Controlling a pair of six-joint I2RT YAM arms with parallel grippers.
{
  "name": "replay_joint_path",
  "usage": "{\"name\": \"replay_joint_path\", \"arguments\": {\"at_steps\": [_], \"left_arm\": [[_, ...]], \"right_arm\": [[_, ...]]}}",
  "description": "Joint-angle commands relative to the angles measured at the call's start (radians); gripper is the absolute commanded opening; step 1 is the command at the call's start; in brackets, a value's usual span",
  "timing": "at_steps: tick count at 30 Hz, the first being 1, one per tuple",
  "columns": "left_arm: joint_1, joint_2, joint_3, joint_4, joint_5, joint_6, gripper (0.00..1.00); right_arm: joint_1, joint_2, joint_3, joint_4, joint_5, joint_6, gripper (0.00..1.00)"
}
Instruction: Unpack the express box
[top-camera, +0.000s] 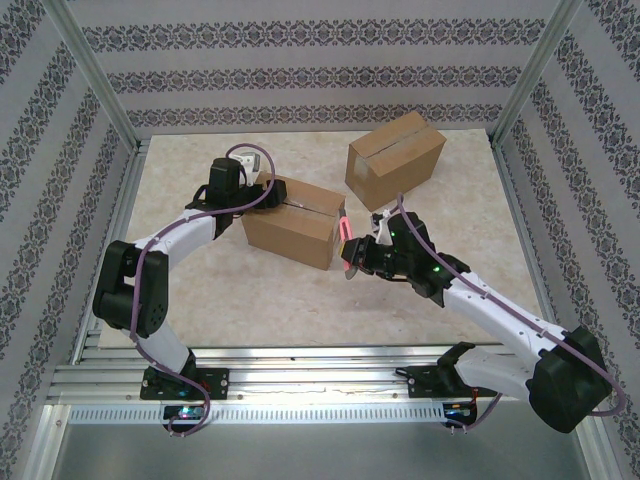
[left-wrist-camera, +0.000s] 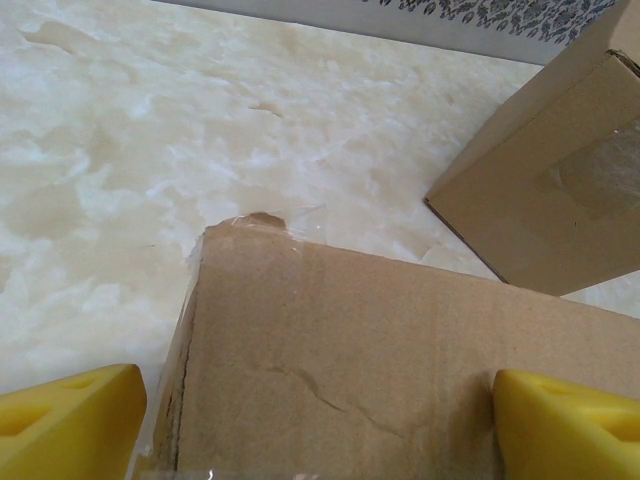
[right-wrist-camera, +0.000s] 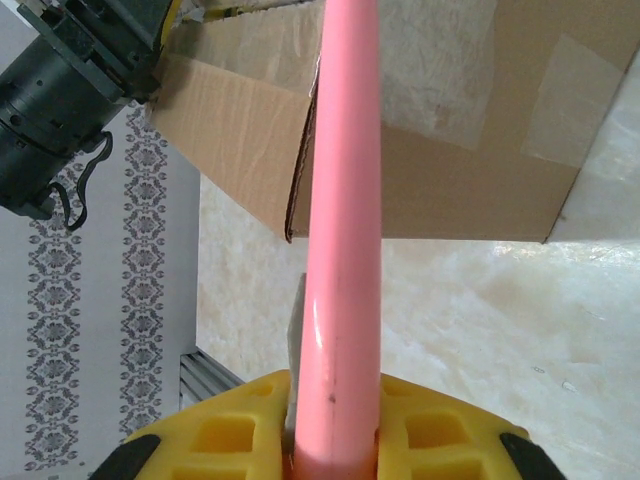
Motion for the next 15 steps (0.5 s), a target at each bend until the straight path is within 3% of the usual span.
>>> {"name": "replay_joint_path", "arguments": {"at_steps": [1,15], "left_arm": [[-0.022,0.149,-0.091,-0.278,-0.033,-0.013,0.89],[-0.022,0.160,-0.089,-0.282,-0.030,-0.017,0.89]], "right_arm": [[0.056,-0.018,-0.027,0.024,-0.157,-0.007,0.00],[0.083,-0.027,-0.056,0.043,-0.133,0.010,0.00]]}}
